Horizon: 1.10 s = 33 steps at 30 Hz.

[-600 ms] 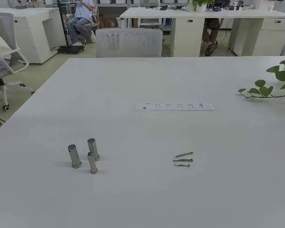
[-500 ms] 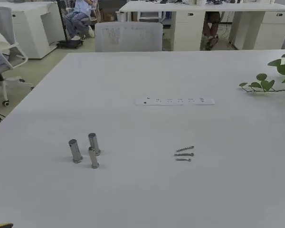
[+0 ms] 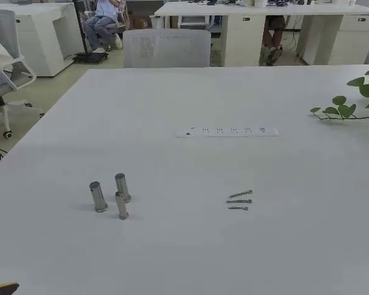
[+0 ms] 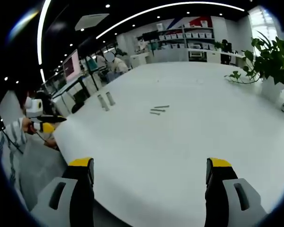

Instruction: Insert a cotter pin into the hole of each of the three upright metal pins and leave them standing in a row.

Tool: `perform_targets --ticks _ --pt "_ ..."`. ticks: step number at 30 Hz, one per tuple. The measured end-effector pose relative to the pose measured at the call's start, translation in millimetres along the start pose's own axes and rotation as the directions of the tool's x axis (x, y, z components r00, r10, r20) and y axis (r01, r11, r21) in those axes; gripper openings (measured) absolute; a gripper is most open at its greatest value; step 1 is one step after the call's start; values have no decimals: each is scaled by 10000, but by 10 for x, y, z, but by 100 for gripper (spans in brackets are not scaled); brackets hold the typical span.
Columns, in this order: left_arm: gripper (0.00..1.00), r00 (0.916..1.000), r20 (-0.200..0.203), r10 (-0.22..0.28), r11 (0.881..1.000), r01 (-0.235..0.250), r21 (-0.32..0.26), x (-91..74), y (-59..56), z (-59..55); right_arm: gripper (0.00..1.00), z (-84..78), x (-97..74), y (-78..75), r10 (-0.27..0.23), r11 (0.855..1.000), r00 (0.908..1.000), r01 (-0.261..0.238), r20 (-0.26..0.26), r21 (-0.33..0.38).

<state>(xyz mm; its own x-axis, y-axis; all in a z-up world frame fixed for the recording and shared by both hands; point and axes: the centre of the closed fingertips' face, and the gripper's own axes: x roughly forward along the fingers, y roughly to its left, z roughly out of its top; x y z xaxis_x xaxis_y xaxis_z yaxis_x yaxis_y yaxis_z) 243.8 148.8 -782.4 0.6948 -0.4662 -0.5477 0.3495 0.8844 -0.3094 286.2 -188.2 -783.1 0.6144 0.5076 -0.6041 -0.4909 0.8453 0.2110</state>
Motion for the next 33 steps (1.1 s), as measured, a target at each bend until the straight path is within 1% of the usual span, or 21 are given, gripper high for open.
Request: perform_targets --ticks 6,11,12,15,18,20,23,27,30,33 --pt "99 9999 -94 -68 9997 70 223 1 -2 18 100 11 -20 14 17 10000 10000 -18 79 75" --pt "99 9997 -240 -66 9991 75 407 1 26 17 99 23 -17 30 73 10000 9999 -74 153 61" --pt "99 9996 -261 -96 9991 107 419 0 31 17 99 42 -11 41 111 9999 9996 -113 265 68" --pt "98 9996 -255 -139 9990 150 424 -3 44 24 99 61 -1 64 183 9997 9992 -188 365 147" --pt "95 9994 -325 -154 9989 168 433 2 55 20 100 43 24 74 210 9997 9994 -213 291 78" --pt "95 9993 -347 -167 9989 181 424 6 57 15 100 14 39 86 287 9995 9994 -290 201 127" --pt "95 9989 -418 -209 9987 228 450 10 55 2 100 3 47 97 320 9993 9993 -324 192 174" --pt "92 9986 -459 -281 9985 303 466 22 64 4 100 6 61 105 352 9990 9991 -358 229 270" --pt "92 9987 -437 -272 9983 294 502 37 89 22 99 6 69 100 336 9990 9992 -342 217 279" --pt "91 9982 -527 -270 9981 298 540 78 135 37 100 18 81 89 267 9989 9993 -276 252 374"
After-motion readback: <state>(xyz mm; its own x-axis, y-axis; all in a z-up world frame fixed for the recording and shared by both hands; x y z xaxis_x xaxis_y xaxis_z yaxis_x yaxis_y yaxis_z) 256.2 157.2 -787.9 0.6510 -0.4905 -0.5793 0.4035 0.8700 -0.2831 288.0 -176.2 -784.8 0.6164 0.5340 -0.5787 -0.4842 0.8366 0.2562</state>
